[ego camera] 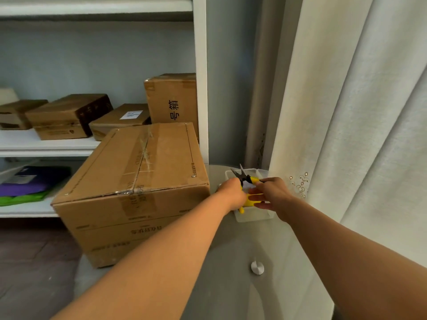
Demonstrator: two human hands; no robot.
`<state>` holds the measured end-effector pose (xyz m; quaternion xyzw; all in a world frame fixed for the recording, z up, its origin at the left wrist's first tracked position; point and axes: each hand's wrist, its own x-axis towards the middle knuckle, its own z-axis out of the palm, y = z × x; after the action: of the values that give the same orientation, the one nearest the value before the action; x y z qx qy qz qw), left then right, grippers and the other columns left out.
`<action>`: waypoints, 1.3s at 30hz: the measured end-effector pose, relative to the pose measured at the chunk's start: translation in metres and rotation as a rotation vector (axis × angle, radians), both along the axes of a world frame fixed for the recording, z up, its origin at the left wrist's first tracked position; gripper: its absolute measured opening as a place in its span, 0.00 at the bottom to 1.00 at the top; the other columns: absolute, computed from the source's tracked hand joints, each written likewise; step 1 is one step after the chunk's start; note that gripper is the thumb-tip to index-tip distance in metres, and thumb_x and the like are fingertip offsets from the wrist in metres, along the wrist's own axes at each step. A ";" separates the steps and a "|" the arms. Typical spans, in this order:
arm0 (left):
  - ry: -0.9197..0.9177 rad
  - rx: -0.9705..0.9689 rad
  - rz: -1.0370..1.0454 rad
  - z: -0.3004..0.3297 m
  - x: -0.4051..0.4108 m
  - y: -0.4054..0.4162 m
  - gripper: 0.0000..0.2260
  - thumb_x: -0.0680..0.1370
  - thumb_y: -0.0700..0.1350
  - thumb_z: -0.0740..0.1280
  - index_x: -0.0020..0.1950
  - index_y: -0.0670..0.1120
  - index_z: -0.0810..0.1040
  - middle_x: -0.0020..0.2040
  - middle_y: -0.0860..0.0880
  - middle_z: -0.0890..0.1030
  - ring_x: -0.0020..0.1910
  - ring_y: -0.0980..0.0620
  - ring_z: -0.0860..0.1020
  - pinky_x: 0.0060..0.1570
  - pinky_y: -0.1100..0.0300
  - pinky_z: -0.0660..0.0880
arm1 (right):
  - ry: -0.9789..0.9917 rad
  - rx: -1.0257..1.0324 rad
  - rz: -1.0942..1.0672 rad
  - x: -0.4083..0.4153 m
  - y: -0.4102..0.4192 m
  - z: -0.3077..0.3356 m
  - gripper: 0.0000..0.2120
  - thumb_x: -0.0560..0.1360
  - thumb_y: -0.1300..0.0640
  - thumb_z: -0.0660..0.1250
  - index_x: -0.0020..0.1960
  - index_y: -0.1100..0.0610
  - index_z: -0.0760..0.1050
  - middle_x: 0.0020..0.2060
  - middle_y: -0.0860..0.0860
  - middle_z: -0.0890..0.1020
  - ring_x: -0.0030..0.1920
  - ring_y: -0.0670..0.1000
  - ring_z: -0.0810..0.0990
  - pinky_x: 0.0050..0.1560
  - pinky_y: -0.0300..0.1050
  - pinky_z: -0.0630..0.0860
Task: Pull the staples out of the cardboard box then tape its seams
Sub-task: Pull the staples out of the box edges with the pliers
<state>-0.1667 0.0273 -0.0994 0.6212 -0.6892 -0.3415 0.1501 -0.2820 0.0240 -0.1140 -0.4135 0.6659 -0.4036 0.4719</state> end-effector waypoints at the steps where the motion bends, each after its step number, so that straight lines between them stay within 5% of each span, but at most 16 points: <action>1: 0.026 0.016 -0.011 0.004 0.001 0.008 0.18 0.79 0.35 0.58 0.69 0.39 0.68 0.67 0.38 0.71 0.65 0.40 0.71 0.61 0.52 0.73 | 0.015 0.024 0.006 0.003 0.006 -0.002 0.08 0.80 0.59 0.61 0.55 0.63 0.74 0.44 0.58 0.81 0.39 0.52 0.79 0.39 0.45 0.75; 6: 0.084 0.034 -0.050 0.011 0.003 0.025 0.19 0.78 0.28 0.52 0.67 0.35 0.70 0.68 0.39 0.72 0.67 0.42 0.69 0.40 0.64 0.68 | 0.085 -0.004 0.090 0.013 0.032 -0.013 0.04 0.79 0.61 0.61 0.48 0.55 0.74 0.44 0.55 0.77 0.37 0.48 0.71 0.34 0.38 0.64; 9: 0.039 0.044 -0.033 0.007 0.004 0.018 0.18 0.78 0.32 0.55 0.68 0.37 0.69 0.62 0.37 0.73 0.61 0.41 0.73 0.45 0.60 0.69 | 0.063 -0.034 0.072 0.017 0.023 -0.020 0.13 0.78 0.64 0.59 0.38 0.51 0.68 0.35 0.47 0.71 0.34 0.43 0.67 0.35 0.35 0.64; 12: 0.015 0.072 -0.015 0.007 0.006 0.013 0.17 0.79 0.34 0.56 0.68 0.35 0.66 0.60 0.33 0.71 0.59 0.39 0.73 0.49 0.53 0.73 | 0.035 -0.028 0.040 0.018 0.012 -0.020 0.07 0.80 0.59 0.59 0.45 0.51 0.70 0.39 0.49 0.72 0.39 0.46 0.71 0.44 0.41 0.68; 14: 0.016 0.072 -0.016 0.008 0.005 0.013 0.14 0.78 0.34 0.55 0.63 0.35 0.68 0.46 0.36 0.71 0.44 0.44 0.73 0.34 0.59 0.68 | 0.012 0.005 0.046 0.016 0.012 -0.016 0.03 0.80 0.58 0.59 0.50 0.54 0.72 0.46 0.53 0.76 0.46 0.51 0.74 0.49 0.47 0.69; 17: -0.019 0.076 -0.015 0.008 0.003 0.017 0.11 0.78 0.32 0.53 0.58 0.38 0.70 0.36 0.44 0.64 0.33 0.52 0.63 0.29 0.61 0.60 | -0.035 0.051 0.087 0.008 0.024 -0.012 0.07 0.80 0.59 0.59 0.47 0.56 0.75 0.47 0.55 0.79 0.45 0.52 0.78 0.51 0.50 0.75; 23: -0.015 0.021 -0.086 0.018 0.000 0.043 0.11 0.79 0.32 0.54 0.45 0.46 0.71 0.39 0.46 0.69 0.39 0.49 0.71 0.39 0.60 0.70 | 0.106 0.177 0.223 0.004 0.053 -0.029 0.08 0.80 0.62 0.57 0.47 0.58 0.75 0.38 0.53 0.80 0.36 0.48 0.77 0.43 0.45 0.77; 27: 0.044 -0.136 -0.158 0.036 0.013 0.060 0.16 0.78 0.32 0.58 0.63 0.40 0.77 0.61 0.40 0.77 0.62 0.41 0.75 0.64 0.52 0.71 | 0.275 0.183 0.195 0.013 0.063 -0.045 0.11 0.79 0.61 0.59 0.58 0.62 0.75 0.40 0.55 0.78 0.36 0.49 0.74 0.36 0.43 0.72; 34: -0.043 -0.434 -0.222 0.062 0.038 0.079 0.13 0.80 0.38 0.59 0.58 0.47 0.80 0.57 0.47 0.80 0.57 0.48 0.77 0.58 0.48 0.75 | 0.811 0.120 0.161 0.027 0.060 -0.049 0.13 0.77 0.58 0.62 0.61 0.56 0.72 0.56 0.56 0.78 0.56 0.56 0.77 0.54 0.47 0.75; 39: -0.277 -0.743 -0.180 0.066 0.055 0.081 0.18 0.78 0.36 0.60 0.64 0.51 0.76 0.64 0.50 0.73 0.65 0.49 0.69 0.62 0.54 0.68 | 1.165 0.184 0.349 0.046 0.072 -0.045 0.40 0.64 0.31 0.71 0.66 0.53 0.66 0.65 0.55 0.69 0.67 0.56 0.67 0.61 0.49 0.69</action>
<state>-0.1114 0.1086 -0.0329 0.5021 -0.8309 0.0060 0.2397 -0.2355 0.0960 -0.1589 -0.6265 0.7689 0.0307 0.1234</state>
